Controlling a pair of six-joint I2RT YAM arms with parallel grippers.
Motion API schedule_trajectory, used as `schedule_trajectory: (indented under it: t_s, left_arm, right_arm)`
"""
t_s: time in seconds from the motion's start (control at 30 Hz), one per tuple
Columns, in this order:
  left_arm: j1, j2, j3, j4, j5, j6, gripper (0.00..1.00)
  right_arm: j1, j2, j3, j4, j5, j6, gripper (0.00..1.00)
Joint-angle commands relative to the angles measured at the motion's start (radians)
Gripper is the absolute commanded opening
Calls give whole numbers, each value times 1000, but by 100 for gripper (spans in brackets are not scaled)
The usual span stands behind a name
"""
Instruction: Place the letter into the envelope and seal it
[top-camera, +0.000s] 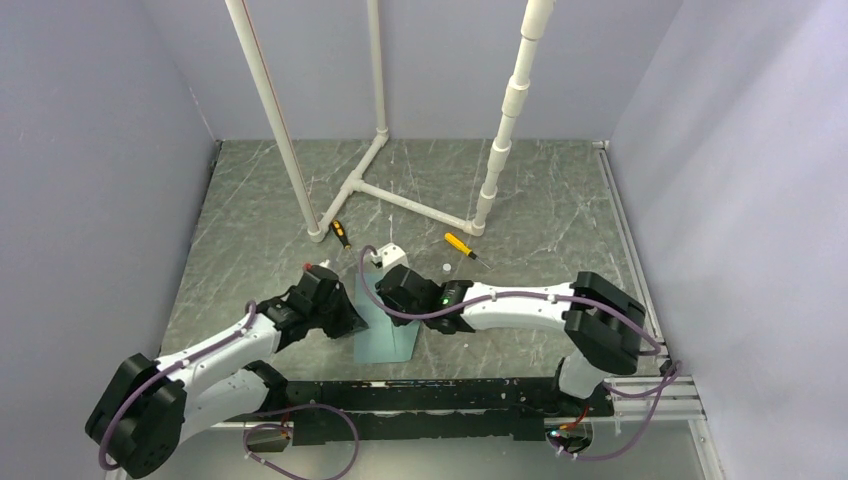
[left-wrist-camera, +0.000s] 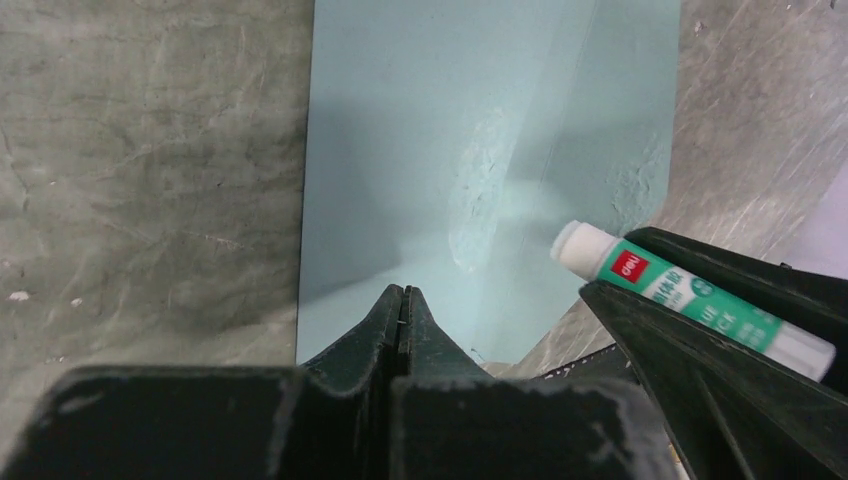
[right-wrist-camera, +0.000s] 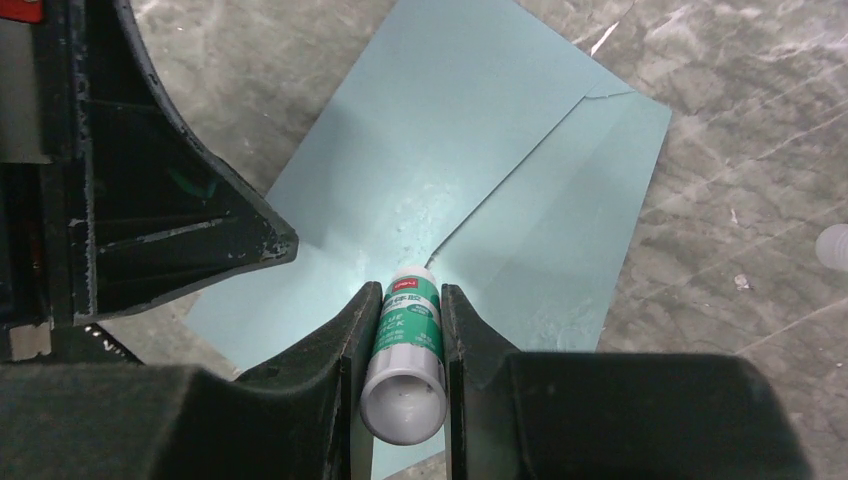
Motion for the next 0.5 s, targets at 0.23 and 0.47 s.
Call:
schedule_trajectory:
  t_s: [0.23,0.47]
  left_arm:
    - [-1,65,-117,230,68,-75,2]
    - [-1,39,-127,141,28,-80,2]
  right_arm:
    - [6,104,44,126,-52,22,0]
    - [12,146,54,115,-16,21,0]
